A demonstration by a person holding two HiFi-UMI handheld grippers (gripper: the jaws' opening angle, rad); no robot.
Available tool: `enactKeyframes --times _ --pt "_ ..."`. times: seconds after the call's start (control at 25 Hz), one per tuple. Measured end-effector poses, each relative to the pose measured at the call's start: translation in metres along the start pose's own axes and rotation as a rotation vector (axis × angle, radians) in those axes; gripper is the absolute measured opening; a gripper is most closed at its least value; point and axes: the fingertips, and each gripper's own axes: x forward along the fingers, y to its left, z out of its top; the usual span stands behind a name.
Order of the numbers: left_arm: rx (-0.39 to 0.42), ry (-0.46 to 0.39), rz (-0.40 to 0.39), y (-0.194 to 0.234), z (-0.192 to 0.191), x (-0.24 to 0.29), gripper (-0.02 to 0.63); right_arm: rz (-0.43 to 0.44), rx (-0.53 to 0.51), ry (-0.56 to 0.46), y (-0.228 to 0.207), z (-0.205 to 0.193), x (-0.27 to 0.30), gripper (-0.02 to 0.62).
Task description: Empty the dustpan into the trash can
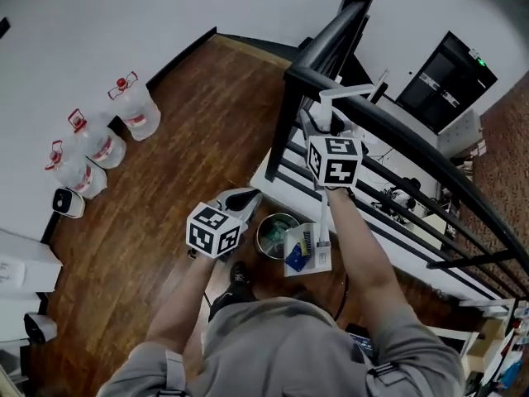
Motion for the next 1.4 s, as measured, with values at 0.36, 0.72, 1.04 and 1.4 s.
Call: enactKeyframes --times 0.36,0.72,1.04,1.4 --pt "-0.008 0.038 -0.075 0.038 0.003 -0.006 0.005 -0.052 -0.014 0.072 0.019 -0.011 0.066 0.196" --pt "-0.02 0.048 -0.083 0.06 0.003 -0.008 0.005 -0.065 -0.032 0.081 0.026 -0.01 0.075 0.196" --pt "0.003 0.049 -0.143 0.048 0.008 -0.002 0.005 -0.103 -0.034 0.056 0.023 -0.003 0.041 0.196" --pt "0.092 0.088 -0.321 -0.022 0.007 0.044 0.005 -0.26 0.032 -0.03 -0.044 0.002 -0.078 0.196"
